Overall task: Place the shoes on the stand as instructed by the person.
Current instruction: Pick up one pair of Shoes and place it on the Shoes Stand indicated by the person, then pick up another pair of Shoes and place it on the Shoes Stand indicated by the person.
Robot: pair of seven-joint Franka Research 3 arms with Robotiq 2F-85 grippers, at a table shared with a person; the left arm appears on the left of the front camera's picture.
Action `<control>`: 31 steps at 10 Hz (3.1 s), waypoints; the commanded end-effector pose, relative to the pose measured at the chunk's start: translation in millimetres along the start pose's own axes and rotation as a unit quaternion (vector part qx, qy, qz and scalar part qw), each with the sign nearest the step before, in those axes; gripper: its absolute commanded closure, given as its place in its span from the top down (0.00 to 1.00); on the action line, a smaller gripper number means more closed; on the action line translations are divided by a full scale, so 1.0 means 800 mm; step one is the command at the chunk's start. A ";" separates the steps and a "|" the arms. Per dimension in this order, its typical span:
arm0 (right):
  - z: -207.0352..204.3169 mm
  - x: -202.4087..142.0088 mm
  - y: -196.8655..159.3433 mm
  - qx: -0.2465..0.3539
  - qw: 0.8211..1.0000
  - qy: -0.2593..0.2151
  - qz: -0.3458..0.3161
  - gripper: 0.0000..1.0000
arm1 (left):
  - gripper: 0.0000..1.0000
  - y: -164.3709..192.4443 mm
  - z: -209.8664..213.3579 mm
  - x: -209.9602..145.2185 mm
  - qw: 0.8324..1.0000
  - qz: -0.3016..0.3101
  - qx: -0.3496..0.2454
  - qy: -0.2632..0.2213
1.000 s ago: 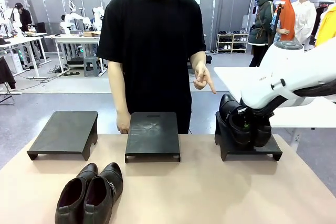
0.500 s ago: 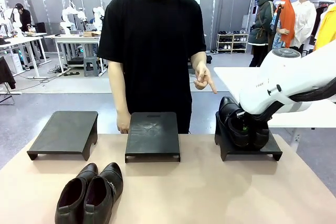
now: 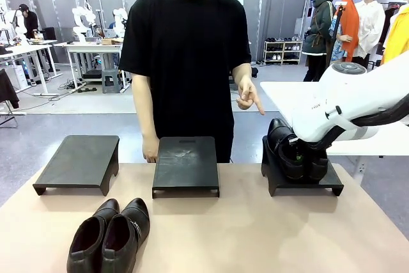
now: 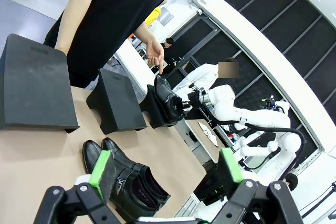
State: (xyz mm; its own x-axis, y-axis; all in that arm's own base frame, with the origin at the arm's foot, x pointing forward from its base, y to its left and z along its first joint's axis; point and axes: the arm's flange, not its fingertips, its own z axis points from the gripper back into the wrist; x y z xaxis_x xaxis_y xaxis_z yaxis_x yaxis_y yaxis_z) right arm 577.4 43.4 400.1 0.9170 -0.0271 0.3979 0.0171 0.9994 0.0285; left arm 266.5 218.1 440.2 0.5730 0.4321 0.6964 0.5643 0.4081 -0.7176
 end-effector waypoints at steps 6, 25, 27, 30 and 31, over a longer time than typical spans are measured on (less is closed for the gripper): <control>-0.001 0.008 -0.004 0.004 1.000 -0.028 -0.008 0.83 | 1.00 0.000 0.002 -0.001 1.000 -0.006 -0.007 0.003; 0.134 -0.035 -0.043 0.151 0.988 0.004 -0.029 1.00 | 1.00 0.000 0.002 -0.001 1.000 -0.006 -0.007 0.003; 0.181 -0.071 -0.081 0.235 0.970 0.041 -0.037 1.00 | 1.00 0.000 0.002 -0.001 1.000 -0.006 -0.007 0.003; 0.210 -0.134 -0.150 0.384 0.919 0.079 -0.053 1.00 | 1.00 0.000 0.002 -0.001 1.000 -0.006 -0.007 0.003; 0.210 -0.166 -0.177 0.429 0.898 0.078 -0.060 1.00 | 1.00 0.000 0.002 -0.001 1.000 -0.006 -0.007 0.003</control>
State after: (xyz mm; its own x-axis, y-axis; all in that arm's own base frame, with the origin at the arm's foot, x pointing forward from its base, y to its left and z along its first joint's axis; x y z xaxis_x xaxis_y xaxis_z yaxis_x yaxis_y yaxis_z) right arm 396.6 -81.6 508.8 0.9718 -0.0635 0.2269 -0.1256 0.6753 0.7268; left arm 266.9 217.9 439.5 0.5749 0.4318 0.6951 0.5630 0.4077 -0.7189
